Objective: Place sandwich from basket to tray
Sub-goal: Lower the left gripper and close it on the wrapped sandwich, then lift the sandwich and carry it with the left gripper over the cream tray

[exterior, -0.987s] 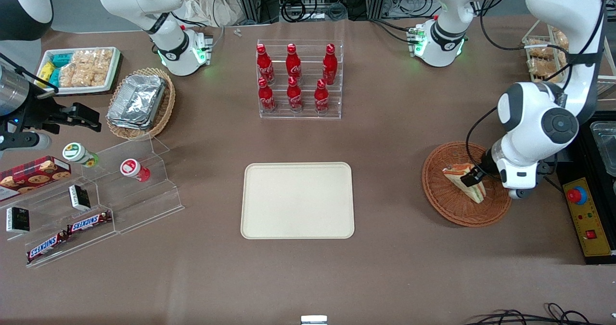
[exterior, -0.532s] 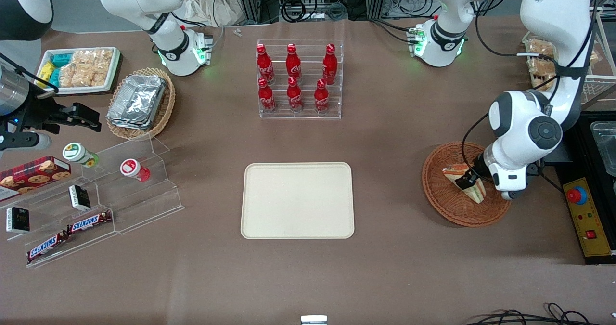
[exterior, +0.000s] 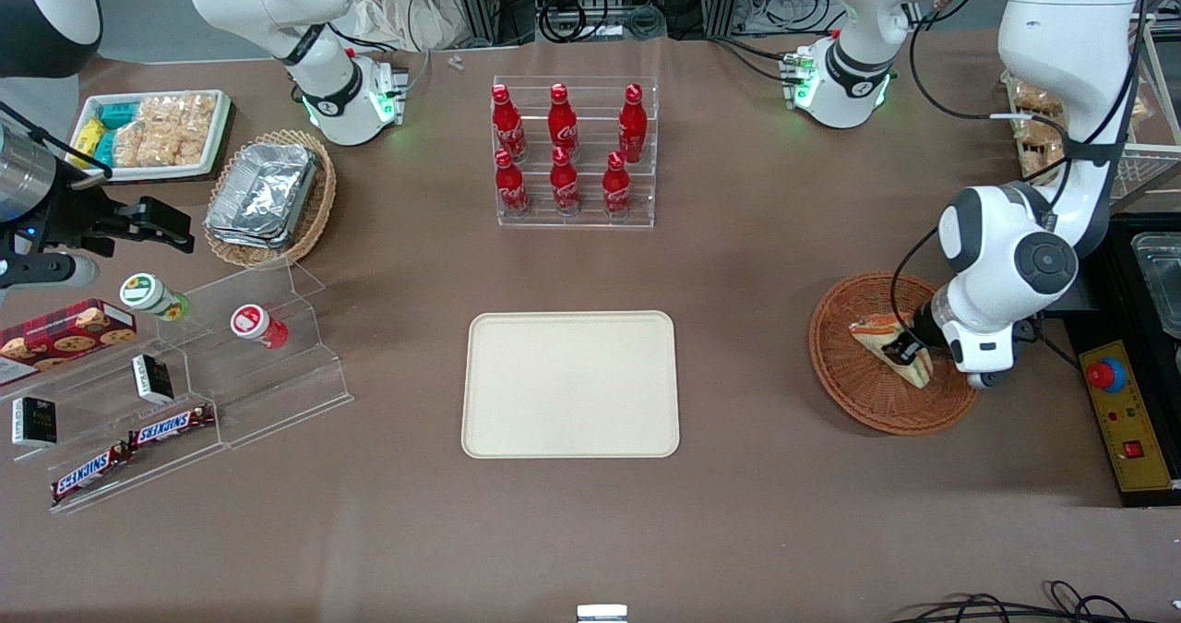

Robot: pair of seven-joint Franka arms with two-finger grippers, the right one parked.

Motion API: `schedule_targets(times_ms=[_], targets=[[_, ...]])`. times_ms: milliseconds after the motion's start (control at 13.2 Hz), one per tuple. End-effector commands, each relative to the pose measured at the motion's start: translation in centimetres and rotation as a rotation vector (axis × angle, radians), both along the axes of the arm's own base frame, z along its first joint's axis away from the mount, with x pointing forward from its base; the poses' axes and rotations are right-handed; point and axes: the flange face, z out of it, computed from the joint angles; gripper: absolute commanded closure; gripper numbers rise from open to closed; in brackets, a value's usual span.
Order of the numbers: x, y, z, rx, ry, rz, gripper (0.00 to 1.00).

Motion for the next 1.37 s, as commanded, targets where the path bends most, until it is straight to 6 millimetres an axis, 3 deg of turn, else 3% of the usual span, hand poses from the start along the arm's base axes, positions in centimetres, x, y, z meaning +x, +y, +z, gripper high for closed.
schedule_targets(times_ms=[0,152,380,608,759,835,987,1139,1291], targets=[[1.1,-0.4,3.7,0.023,-0.003,-0.016,1.00],[3.1,-0.8,8.2,0.030,0.032,-0.022,1.00],[6.2,-2.8,17.2,0.030,0.088,-0.054,1.00],[7.6,-8.1,25.7,0.009,0.086,-0.178,1.00],[8.0,-13.8,29.1,-0.019,0.022,-0.324,1.00],[7.7,-17.2,29.3,-0.032,0.009,-0.410,1.00],[6.7,-24.2,27.7,-0.049,0.016,-0.524,1.00],[5.3,-30.5,23.8,-0.041,0.064,-0.641,1.00],[4.9,-35.0,19.7,-0.012,0.058,-0.743,1.00]])
